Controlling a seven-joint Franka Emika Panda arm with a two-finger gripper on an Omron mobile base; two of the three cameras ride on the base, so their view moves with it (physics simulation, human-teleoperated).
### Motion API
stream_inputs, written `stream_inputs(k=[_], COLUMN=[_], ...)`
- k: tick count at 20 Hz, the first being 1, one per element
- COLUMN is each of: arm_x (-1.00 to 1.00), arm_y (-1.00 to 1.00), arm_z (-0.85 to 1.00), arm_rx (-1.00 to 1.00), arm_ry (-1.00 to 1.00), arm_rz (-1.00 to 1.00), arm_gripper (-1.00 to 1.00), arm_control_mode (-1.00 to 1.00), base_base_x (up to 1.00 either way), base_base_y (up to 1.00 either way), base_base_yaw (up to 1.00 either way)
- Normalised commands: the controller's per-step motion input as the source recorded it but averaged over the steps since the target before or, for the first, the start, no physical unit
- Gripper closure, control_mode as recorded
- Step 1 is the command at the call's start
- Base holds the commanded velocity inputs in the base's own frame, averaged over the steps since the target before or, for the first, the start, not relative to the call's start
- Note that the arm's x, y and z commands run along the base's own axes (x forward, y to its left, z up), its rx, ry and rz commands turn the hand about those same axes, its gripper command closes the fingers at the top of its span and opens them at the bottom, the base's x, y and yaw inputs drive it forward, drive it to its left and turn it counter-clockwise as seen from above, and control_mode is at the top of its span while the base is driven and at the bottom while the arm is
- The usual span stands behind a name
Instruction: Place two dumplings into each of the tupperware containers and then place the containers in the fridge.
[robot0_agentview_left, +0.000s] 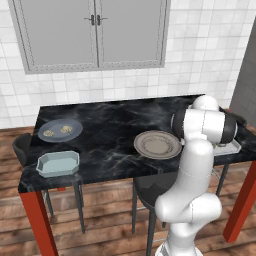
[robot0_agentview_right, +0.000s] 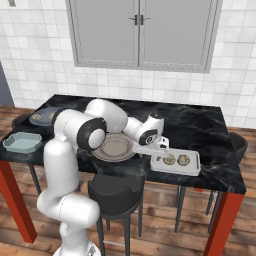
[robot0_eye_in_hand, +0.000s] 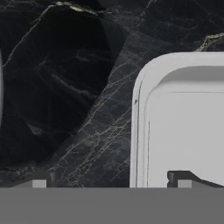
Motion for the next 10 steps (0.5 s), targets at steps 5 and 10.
stream_inputs(k=[5, 10], arm_x=[0.04, 0.17], arm_y=[0.0, -0.01], arm_z=[-0.21, -0.18], arm_rx=[0.0, 0.0], arm_ry=[0.0, 0.0], arm_rz=[0.0, 0.0], arm_gripper=[-1.0, -1.0], arm_control_mode=[-1.0, -1.0], base_base_x=[0.0, 0.0], base_base_y=[0.0, 0.0], base_base_yaw=[0.0, 0.0])
